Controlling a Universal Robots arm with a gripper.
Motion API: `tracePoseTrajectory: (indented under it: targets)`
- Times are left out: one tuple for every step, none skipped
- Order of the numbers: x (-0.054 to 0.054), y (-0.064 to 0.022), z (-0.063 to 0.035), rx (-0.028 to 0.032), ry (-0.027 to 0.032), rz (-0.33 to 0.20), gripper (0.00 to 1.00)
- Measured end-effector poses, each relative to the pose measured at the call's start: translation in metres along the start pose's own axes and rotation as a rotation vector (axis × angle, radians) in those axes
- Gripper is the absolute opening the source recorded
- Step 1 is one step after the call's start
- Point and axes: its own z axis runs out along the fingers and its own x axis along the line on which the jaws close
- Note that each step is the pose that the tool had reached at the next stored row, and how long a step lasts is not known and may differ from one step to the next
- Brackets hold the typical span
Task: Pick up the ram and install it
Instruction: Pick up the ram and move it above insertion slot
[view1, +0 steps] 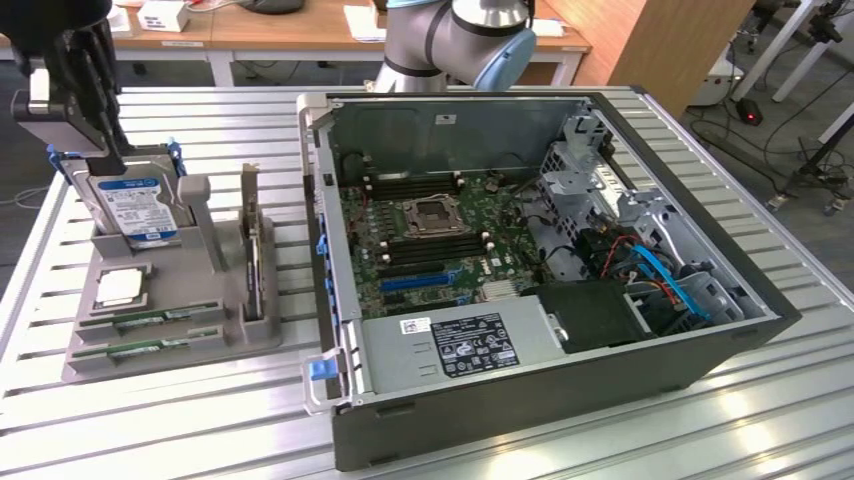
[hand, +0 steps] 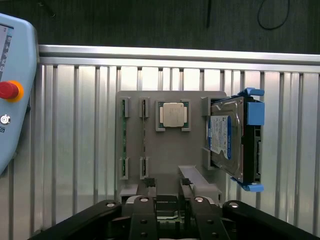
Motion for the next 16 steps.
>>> tracePoseTrajectory:
  targets:
    - [0.0000,0.0000,0.0000,0.0000,0.0000,0.000,0.28]
    - [0.0000,0.0000,0.0000,0.0000,0.0000,0.000,0.28]
    - [0.0000,0.0000,0.0000,0.0000,0.0000,0.000,0.35]
    - [0.0000,0.0000,0.0000,0.0000,0.0000,0.000,0.35]
    - [0.0000,0.0000,0.0000,0.0000,0.0000,0.000,0.35]
    - [0.0000,0.0000,0.0000,0.0000,-0.0001,0.000,0.35]
    - [0.0000,0.0000,0.0000,0.0000,0.0000,0.000,0.35]
    - [0.0000,0.0000,0.0000,0.0000,0.0000,0.000,0.35]
    - [0.0000,0.0000,0.0000,0.0000,0.0000,0.000,0.35]
    - [0.0000,0.0000,0.0000,0.0000,0.0000,0.000,0.35]
    - [0.0000,0.0000,0.0000,0.0000,0.0000,0.000,0.35]
    - [0.0000,0.0000,0.0000,0.0000,0.0000,0.000,0.35]
    - [0.0000,0.0000,0.0000,0.0000,0.0000,0.000,0.35]
    - [0.0000,0.0000,0.0000,0.0000,0.0000,0.000,0.35]
    - [0.0000,0.0000,0.0000,0.0000,0.0000,0.000,0.35]
    - [0.0000,0.0000,0.0000,0.0000,-0.0001,0.000,0.35]
